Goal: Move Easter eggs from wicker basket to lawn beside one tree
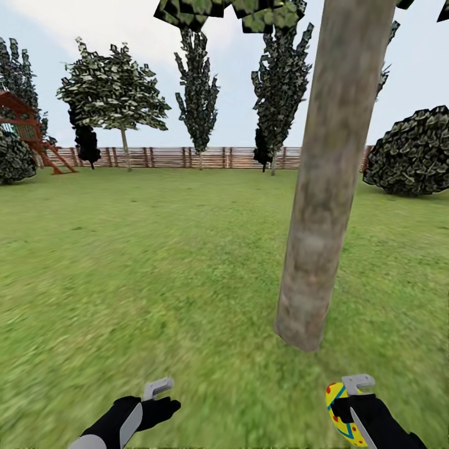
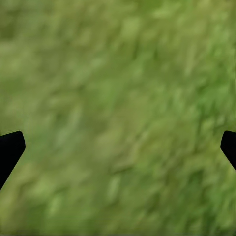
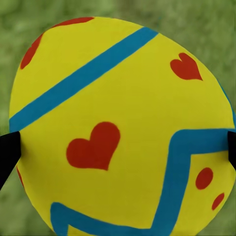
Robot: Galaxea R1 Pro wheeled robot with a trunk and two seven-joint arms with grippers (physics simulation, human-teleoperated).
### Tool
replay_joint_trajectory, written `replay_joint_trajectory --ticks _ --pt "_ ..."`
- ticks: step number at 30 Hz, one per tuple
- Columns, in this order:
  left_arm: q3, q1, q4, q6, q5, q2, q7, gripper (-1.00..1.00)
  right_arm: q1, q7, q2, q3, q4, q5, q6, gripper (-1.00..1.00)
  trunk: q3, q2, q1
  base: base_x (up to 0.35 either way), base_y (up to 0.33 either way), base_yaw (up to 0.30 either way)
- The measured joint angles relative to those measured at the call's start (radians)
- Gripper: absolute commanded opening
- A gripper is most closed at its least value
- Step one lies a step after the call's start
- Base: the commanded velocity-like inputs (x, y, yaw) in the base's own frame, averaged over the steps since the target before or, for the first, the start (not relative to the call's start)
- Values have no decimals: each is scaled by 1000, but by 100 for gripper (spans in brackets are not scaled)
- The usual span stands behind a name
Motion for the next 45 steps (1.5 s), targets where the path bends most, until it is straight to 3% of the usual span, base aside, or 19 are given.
replay_joint_trajectory --ticks 45 --pt "-2 0 0 0 0 -2 0 100 0 0 1 1 2 0 0 -100 -174 -11 20 0 0 0"
